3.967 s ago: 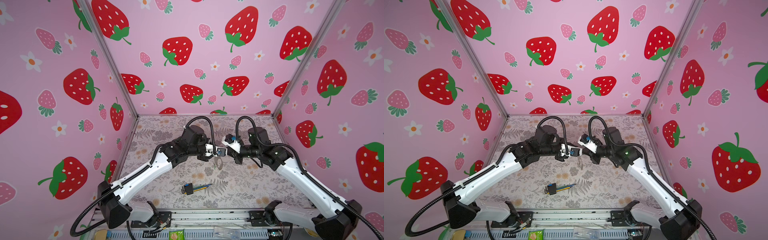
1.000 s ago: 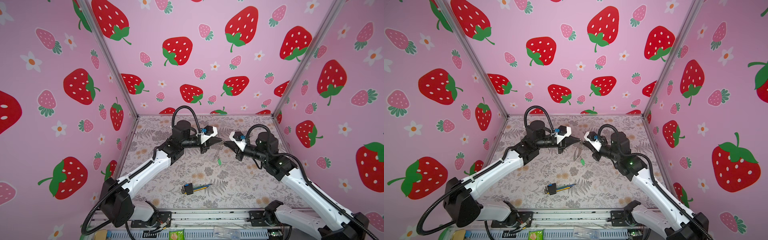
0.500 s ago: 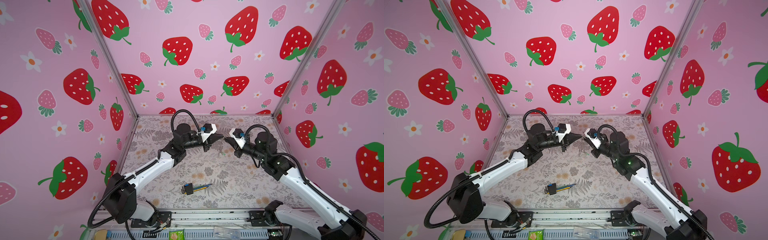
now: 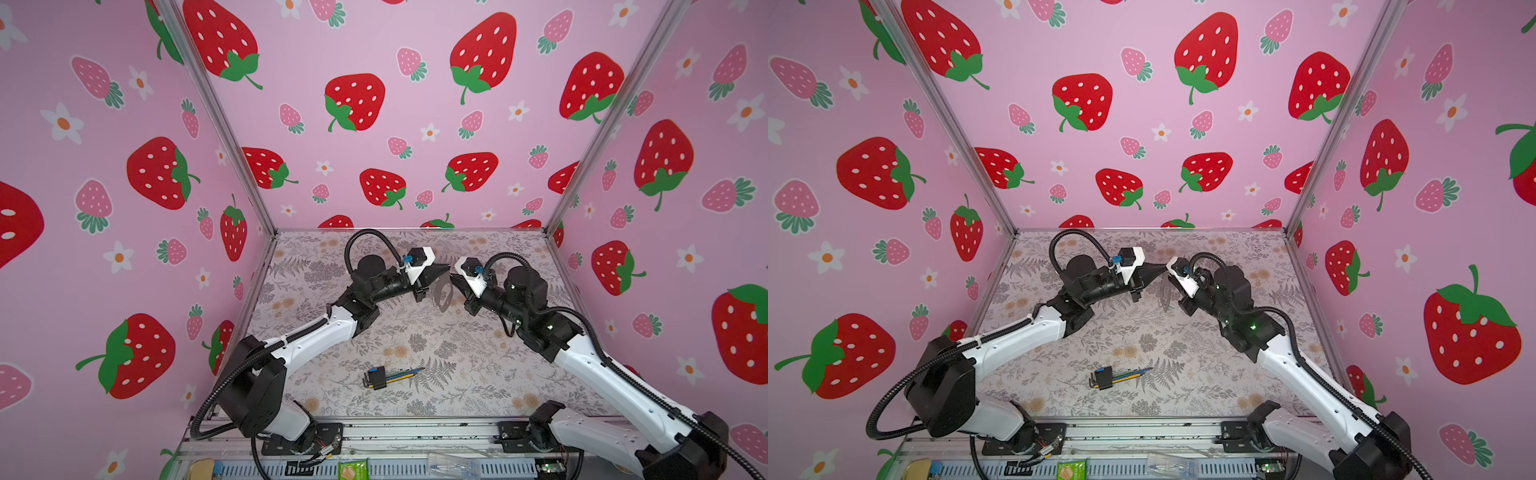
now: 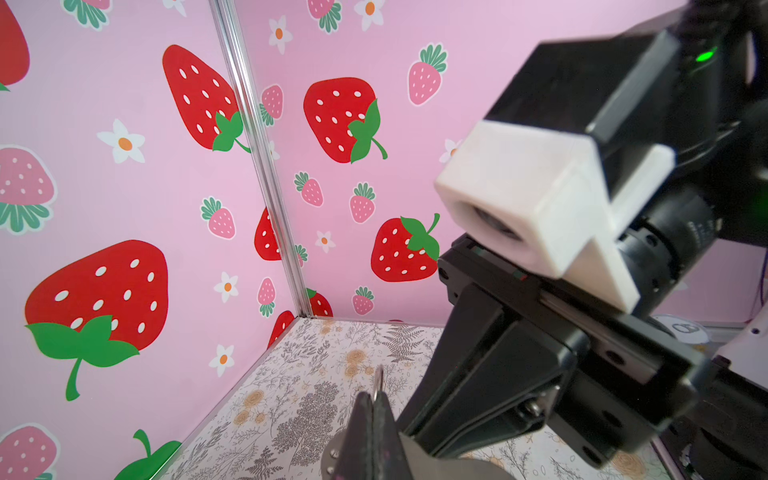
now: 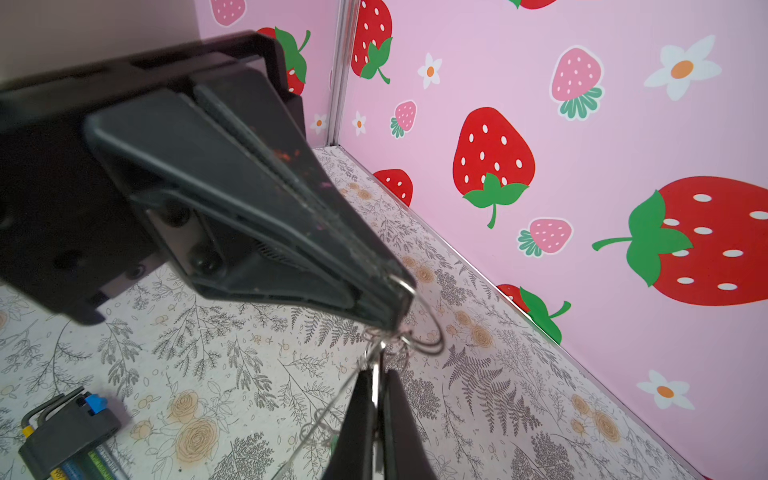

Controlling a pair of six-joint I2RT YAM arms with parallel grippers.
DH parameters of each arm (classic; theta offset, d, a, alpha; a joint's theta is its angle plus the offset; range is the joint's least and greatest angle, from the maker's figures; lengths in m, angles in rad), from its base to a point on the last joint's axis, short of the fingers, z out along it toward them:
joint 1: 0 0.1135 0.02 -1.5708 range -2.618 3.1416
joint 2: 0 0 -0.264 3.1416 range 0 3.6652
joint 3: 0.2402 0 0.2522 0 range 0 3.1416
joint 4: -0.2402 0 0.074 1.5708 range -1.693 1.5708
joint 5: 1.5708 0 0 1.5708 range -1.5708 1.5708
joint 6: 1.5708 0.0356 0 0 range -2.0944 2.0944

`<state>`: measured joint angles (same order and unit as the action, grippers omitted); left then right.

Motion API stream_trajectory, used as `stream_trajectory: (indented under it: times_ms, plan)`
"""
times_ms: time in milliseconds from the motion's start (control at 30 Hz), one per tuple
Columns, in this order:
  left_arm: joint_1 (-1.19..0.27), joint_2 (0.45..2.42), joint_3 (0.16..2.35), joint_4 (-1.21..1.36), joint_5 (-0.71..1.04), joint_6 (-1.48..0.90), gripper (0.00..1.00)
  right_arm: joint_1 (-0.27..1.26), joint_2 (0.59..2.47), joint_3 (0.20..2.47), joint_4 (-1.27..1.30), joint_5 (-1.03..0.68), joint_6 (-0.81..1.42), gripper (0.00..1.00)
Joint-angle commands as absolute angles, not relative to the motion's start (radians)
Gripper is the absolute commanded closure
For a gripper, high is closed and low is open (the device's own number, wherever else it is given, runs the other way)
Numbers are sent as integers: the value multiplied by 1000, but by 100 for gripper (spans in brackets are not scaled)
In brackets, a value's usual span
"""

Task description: Put the keys on the keyring

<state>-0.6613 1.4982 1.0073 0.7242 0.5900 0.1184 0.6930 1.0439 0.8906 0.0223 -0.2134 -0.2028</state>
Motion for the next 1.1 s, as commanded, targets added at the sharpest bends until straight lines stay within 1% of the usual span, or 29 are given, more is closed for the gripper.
stream_trajectory:
  times_ms: [0,133,233,300,400,567,667,833,1067]
  plan:
    - [-666,1502,1005,834,571,90,100,702,1041,885,18,-201,-202,98]
    - [-651,1494,996,827,612,83,100,698,987,886,-25,-169,-252,91]
    - [-641,1485,995,821,646,79,100,687,949,884,-59,-159,-270,93]
    - [-635,1479,998,809,664,77,100,684,941,881,-75,-158,-276,97]
    - [-633,1471,1006,785,689,83,100,684,949,882,-77,-168,-268,100]
    - [-631,1442,1024,672,709,150,100,684,951,896,-94,-150,-292,100]
    - [-634,1425,1047,556,729,224,100,684,947,912,-111,-138,-314,100]
    - [-634,1408,1069,401,731,319,100,684,946,941,-115,-173,-343,100]
    - [-634,1419,1095,273,720,390,100,684,1001,993,-139,-235,-373,100]
